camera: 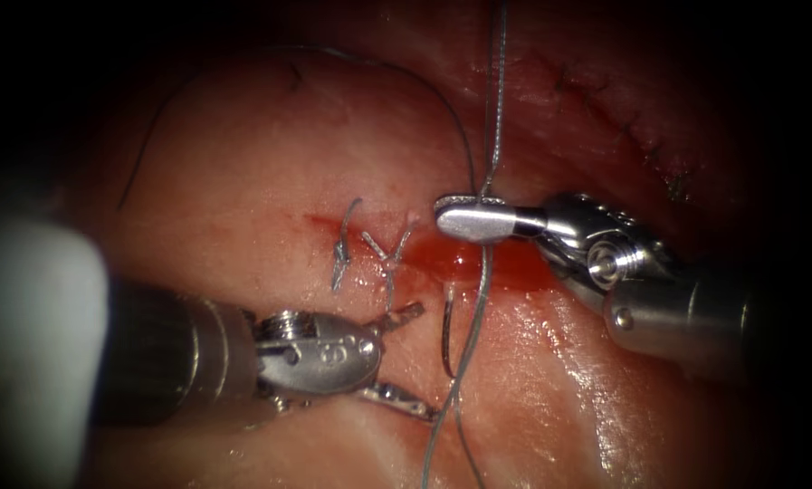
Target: Wound Closure
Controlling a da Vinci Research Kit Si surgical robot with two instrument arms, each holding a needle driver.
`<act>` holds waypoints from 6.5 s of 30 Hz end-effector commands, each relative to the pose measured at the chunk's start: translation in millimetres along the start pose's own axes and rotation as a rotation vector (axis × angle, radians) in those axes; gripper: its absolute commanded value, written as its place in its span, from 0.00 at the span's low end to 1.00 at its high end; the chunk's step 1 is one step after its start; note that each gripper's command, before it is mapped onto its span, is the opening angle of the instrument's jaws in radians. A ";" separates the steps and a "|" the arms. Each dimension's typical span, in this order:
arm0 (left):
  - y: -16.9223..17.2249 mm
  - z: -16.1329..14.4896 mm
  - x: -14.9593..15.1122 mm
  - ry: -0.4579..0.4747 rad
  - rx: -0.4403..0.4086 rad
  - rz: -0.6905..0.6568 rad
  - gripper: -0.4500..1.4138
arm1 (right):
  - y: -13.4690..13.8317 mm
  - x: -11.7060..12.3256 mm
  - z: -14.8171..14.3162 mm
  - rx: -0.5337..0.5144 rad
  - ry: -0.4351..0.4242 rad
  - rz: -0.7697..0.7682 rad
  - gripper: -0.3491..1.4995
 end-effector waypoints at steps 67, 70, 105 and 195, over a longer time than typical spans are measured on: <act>-2.2 -2.3 -1.0 0.147 0.073 0.693 0.55 | -2.8 3.9 -9.3 -0.022 0.020 -0.392 0.91; -2.1 -1.6 -0.5 0.159 0.072 0.692 0.55 | -2.7 3.9 -9.1 -0.024 0.021 -0.393 0.91; -1.8 4.3 -0.9 0.228 0.083 0.689 0.49 | -2.1 1.5 -7.9 -0.032 0.025 -0.409 0.91; -9.5 -11.3 15.4 0.293 0.144 0.405 0.00 | -9.5 -2.8 0.2 -0.173 -0.214 -0.672 0.92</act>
